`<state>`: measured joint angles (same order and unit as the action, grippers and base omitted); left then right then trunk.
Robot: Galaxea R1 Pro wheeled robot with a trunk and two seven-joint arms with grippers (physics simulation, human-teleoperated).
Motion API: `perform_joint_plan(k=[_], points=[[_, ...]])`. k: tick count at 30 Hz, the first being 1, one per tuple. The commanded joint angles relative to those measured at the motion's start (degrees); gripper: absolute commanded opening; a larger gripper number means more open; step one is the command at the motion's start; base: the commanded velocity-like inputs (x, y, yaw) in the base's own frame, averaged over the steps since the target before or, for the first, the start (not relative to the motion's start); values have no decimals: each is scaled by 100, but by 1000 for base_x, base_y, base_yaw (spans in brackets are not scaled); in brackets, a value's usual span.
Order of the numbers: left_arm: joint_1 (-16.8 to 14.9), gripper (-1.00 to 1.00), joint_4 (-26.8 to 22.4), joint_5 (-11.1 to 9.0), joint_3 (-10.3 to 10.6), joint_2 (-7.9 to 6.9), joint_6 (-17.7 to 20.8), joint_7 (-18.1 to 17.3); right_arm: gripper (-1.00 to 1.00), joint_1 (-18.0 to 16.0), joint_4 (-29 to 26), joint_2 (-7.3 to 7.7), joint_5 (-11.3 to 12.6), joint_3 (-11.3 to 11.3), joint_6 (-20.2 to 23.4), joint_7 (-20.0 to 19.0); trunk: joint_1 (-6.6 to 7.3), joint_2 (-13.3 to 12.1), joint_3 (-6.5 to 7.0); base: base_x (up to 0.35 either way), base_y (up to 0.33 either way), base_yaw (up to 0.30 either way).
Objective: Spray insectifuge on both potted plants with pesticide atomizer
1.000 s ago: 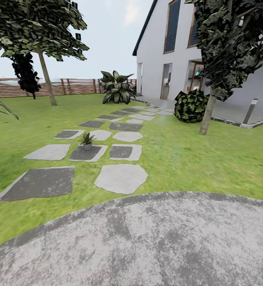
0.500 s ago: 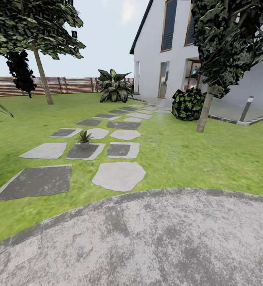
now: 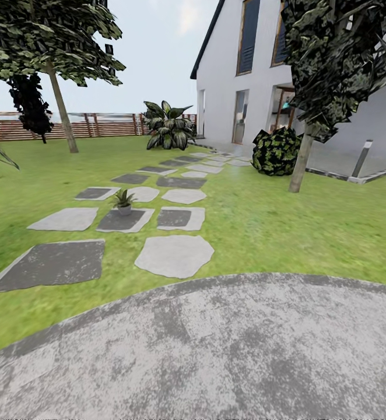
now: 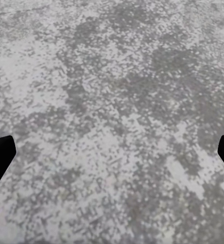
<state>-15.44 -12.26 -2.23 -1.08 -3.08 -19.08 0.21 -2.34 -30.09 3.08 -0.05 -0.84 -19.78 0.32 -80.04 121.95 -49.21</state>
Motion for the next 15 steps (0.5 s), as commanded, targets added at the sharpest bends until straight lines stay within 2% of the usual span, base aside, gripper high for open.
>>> perform_joint_plan(k=[1,15], points=[[-3,100,5,-23,-6,1,-17,-3,100,-3,3,-1,-2,-4,-18,3,-22,43,-23,0,0,0],[-3,100,5,-23,-6,1,-18,-3,100,-3,3,-1,-3,-4,-18,3,-329,605,-300,0,0,0]])
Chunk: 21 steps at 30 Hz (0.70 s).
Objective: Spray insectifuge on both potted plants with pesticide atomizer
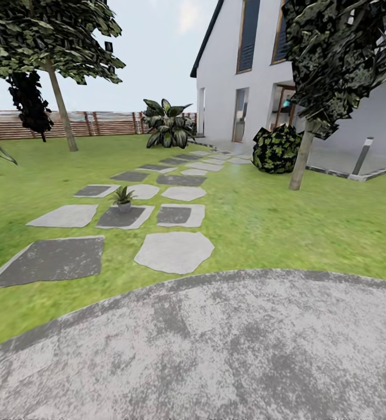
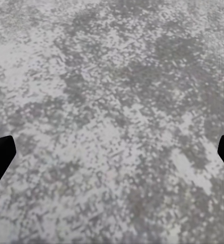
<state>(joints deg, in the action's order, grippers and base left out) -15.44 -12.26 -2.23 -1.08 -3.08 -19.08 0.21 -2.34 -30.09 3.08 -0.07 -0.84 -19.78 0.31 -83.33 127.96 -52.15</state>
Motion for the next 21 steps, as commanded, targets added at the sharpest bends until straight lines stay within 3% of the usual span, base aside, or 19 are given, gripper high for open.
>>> perform_joint_plan(k=[1,11,21], points=[[-3,100,5,-23,-6,1,-17,-3,100,-3,3,-1,0,-4,-18,3,-21,44,-32,0,0,0],[-3,100,5,-22,-13,1,-25,-3,100,-3,3,-1,-2,-4,-18,4,-241,445,-301,0,0,0],[-3,100,4,-22,-15,-7,-25,4,100,-3,3,-1,5,-4,-18,2,-241,445,-380,0,0,0]])
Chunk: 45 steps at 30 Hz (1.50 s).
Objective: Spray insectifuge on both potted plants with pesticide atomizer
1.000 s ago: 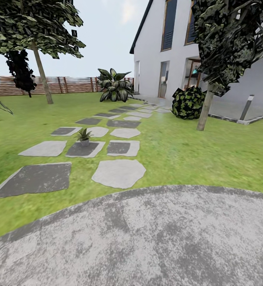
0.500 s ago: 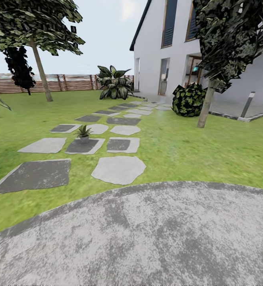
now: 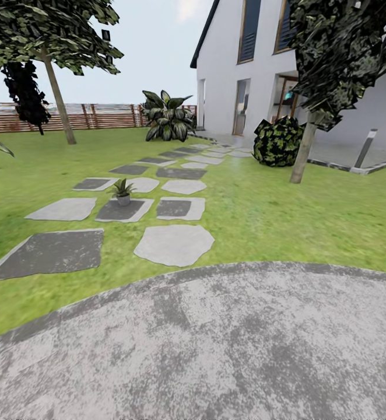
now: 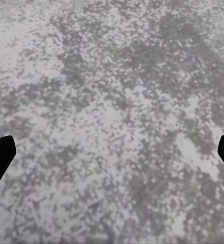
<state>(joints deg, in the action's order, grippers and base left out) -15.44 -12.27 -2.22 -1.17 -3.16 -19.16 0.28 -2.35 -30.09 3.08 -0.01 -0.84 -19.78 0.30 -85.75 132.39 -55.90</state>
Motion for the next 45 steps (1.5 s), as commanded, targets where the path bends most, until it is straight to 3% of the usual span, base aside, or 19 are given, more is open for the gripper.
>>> perform_joint_plan(k=[1,9,45], points=[[-3,100,5,-23,-6,0,-18,-3,100,-3,4,-1,0,-4,-18,4,1,2,-7,0,0,0],[-3,100,5,-24,-6,-1,-18,-1,100,-3,4,-1,-4,-4,-18,4,1,2,-10,157,0,0],[6,100,22,-21,-6,-10,-18,-7,100,-3,4,-1,-7,-4,-18,3,1,2,-65,336,0,0]])
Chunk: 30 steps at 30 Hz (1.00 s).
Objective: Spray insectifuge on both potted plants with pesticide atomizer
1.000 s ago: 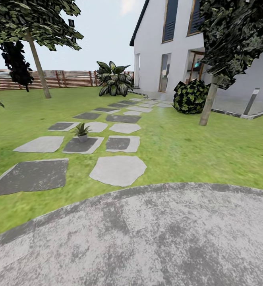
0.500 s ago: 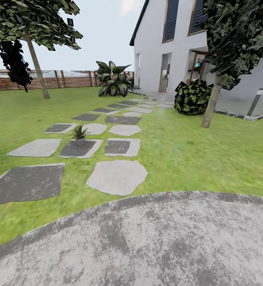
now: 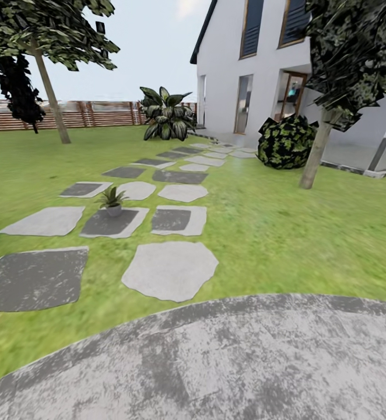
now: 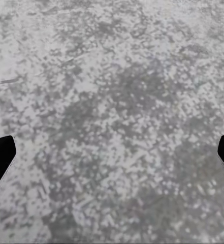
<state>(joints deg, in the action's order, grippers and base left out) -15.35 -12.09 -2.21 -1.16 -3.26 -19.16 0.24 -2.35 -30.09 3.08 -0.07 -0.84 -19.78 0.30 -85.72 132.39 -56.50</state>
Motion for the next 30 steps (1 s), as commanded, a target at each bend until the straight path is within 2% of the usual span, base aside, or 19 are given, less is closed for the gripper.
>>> perform_joint_plan(k=[1,30], points=[[-3,100,5,-23,-7,1,-18,-2,100,-3,4,-1,-1,-4,-18,4,-2,2,-14,339,0,0],[-3,100,5,-20,-7,1,-18,-3,100,-3,4,-1,-1,-4,-18,5,-2,2,-37,339,0,0]])
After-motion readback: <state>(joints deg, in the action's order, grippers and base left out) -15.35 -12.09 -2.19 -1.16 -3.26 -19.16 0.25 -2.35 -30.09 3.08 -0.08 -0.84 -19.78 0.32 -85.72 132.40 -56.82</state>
